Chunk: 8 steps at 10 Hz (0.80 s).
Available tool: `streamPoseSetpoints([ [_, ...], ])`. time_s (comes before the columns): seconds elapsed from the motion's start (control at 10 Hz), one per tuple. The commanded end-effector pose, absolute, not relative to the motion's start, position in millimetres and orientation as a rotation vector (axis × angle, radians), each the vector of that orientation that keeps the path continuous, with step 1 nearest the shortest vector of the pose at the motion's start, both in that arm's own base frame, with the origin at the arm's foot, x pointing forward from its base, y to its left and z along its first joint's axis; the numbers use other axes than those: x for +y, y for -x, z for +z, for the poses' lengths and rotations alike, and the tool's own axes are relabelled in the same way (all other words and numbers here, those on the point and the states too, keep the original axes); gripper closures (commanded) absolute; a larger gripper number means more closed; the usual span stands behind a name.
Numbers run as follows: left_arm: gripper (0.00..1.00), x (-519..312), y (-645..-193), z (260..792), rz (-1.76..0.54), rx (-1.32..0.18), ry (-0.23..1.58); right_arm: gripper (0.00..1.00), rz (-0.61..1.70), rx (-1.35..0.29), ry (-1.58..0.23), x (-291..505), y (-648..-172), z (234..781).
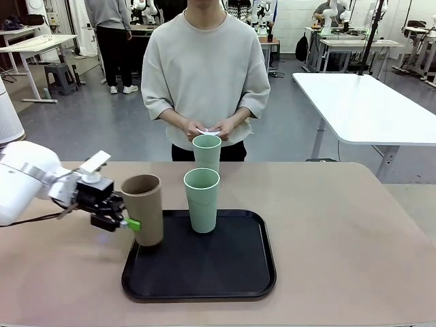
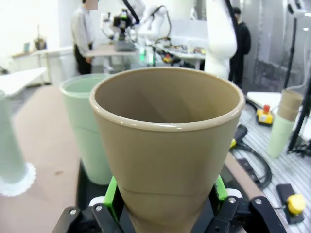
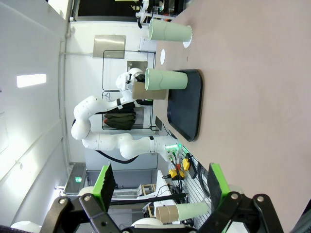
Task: Place coasters on the table and set cups on them.
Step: Take one Reusable plastic cup from the Flat Tray and place it on a coaster set by the human.
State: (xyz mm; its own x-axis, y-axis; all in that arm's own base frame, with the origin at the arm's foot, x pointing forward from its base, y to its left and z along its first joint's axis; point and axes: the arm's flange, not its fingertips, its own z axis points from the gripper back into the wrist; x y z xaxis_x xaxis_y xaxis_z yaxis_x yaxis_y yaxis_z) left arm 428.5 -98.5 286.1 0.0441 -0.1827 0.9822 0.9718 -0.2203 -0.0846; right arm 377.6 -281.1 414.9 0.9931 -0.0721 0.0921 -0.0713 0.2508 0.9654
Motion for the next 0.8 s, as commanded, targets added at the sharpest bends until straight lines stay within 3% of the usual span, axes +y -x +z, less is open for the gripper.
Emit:
streamPoseSetpoints([
  [0.0,0.7,-49,-402,363,-1.313,-0.964,1.204,0.0,-0.008,-0.14,-1.323,-281,-380,415],
  [0.3,0.7,4,-385,434,-1.198,-0.992,1.123,0.0,-0.008,-0.14,-1.323,-281,-380,415],
  [0.6,0.7,27,-372,454,-1.096,-0.956,1.1,0.0,-0.008,-0.14,-1.323,-281,-380,415],
  [0.7,0.7,23,-382,453,-1.176,-1.017,1.098,0.0,-0.008,-0.14,-1.323,-281,-380,415],
])
